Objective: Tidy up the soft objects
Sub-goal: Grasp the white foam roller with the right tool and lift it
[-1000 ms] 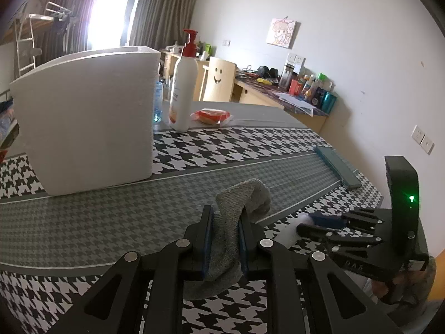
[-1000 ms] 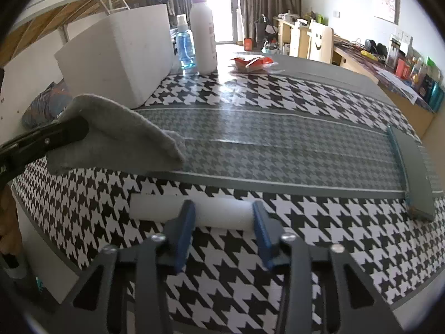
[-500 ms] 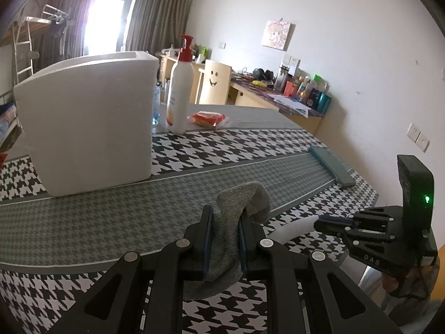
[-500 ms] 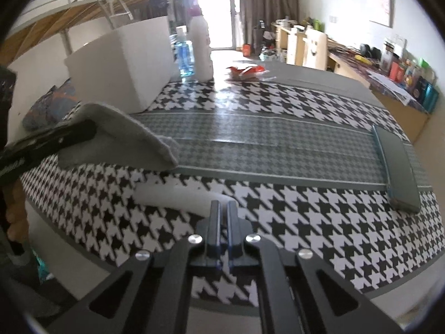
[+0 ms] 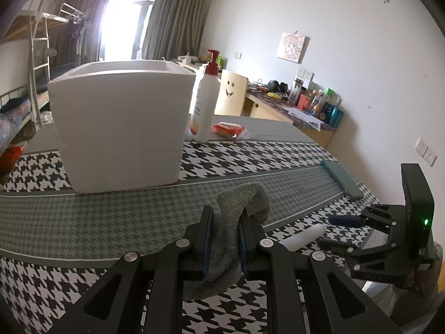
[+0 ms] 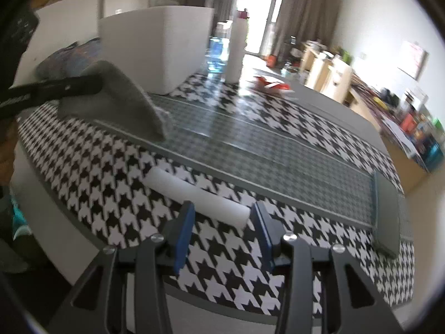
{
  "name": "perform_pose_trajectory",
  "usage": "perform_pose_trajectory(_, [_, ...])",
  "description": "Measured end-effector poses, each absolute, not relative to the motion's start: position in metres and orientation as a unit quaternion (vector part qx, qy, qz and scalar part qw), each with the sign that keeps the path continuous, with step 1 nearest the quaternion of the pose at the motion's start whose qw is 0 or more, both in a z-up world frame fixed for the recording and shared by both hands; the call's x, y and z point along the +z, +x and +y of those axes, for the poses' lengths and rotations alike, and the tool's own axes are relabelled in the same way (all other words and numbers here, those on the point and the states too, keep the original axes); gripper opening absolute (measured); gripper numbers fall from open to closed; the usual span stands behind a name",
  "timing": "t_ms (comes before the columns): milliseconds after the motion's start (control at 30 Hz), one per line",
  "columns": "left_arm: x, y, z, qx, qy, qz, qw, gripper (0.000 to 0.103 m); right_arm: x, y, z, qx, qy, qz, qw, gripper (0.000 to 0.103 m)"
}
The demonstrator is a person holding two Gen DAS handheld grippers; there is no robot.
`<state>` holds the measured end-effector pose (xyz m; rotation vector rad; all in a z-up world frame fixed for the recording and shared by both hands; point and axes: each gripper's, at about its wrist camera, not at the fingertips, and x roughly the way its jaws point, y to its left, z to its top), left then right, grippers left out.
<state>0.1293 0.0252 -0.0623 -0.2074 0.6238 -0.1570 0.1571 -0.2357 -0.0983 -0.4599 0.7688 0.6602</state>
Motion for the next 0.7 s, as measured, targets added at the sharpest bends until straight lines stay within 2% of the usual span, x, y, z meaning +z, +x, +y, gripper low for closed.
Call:
perform_pose_trajectory(400, [-0.057,0.126,0.032,-0.052,-0.104,0.301,0.946,0.018,-0.117,0.165,-0.198,0.391,-0.277,0.362,0.800,0.048])
perform_pose_trajectory(700, [-0.058,0.129,0.033,-0.047,-0.102,0.305,0.946,0.018,-0.120,0.236,-0.180,0.426,-0.280,0.377,0.773,0.048])
